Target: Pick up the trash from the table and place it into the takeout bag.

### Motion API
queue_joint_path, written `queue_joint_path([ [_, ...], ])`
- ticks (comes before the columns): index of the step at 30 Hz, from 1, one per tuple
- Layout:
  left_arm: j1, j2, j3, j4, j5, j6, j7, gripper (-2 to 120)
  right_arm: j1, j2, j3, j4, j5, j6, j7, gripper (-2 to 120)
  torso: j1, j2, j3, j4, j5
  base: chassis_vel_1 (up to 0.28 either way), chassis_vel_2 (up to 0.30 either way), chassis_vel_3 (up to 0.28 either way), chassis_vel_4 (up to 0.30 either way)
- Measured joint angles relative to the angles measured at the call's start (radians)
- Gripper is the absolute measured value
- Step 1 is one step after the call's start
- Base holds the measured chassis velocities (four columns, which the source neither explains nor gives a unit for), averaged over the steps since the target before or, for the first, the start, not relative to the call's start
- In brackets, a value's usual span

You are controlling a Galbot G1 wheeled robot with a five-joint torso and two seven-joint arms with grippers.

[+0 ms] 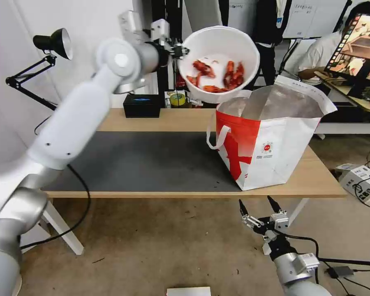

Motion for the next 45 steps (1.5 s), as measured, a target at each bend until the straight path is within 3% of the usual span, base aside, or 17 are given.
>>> queue_joint_path([
  [5, -0.004, -0.065, 0.022, 0.043, 0.028, -0.044, -0.005, 0, 0.0, 0.0, 0.0, 0.0, 0.0, 0.0, 0.0, 100, 0.0, 0.0, 0.0, -0.0002, 0.0001, 0.0, 0.0, 0.0, 0.0],
  [9, -0.006, -0.123, 0.054, 0.085, 0.073, -0.148, -0.002, 0, 0.0, 0.0, 0.0, 0.0, 0.0, 0.0, 0.0, 100, 0.0, 0.0, 0.0, -0.0002, 0.0, 0.0, 0.0, 0.0, 0.0],
  [19, 0.026, -0.112, 0.159, 0.063, 0.211, -0.26, 0.057, 0, 0.0, 0.0, 0.0, 0.0, 0.0, 0.0, 0.0, 100, 0.0, 0.0, 0.0, 0.0001, -0.0002, 0.0, 0.0, 0.0, 0.0],
  [31, 0.03, -0.094, 0.242, 0.058, 0.332, -0.293, 0.097, 0, 0.0, 0.0, 0.0, 0.0, 0.0, 0.0, 0.0, 100, 0.0, 0.0, 0.0, 0.0, -0.0002, 0.0, 0.0, 0.0, 0.0],
  [39, 0.043, -0.073, 0.267, 0.033, 0.348, -0.285, 0.121, 0, 0.0, 0.0, 0.0, 0.0, 0.0, 0.0, 0.0, 100, 0.0, 0.0, 0.0, 0.0, -0.0002, 0.0, 0.0, 0.0, 0.0],
  [45, 0.039, -0.055, 0.261, 0.007, 0.265, -0.175, 0.137, 0, 0.0, 0.0, 0.0, 0.0, 0.0, 0.0, 0.0, 100, 0.0, 0.0, 0.0, -0.0001, -0.0003, 0.0, 0.0, 0.0, 0.0],
])
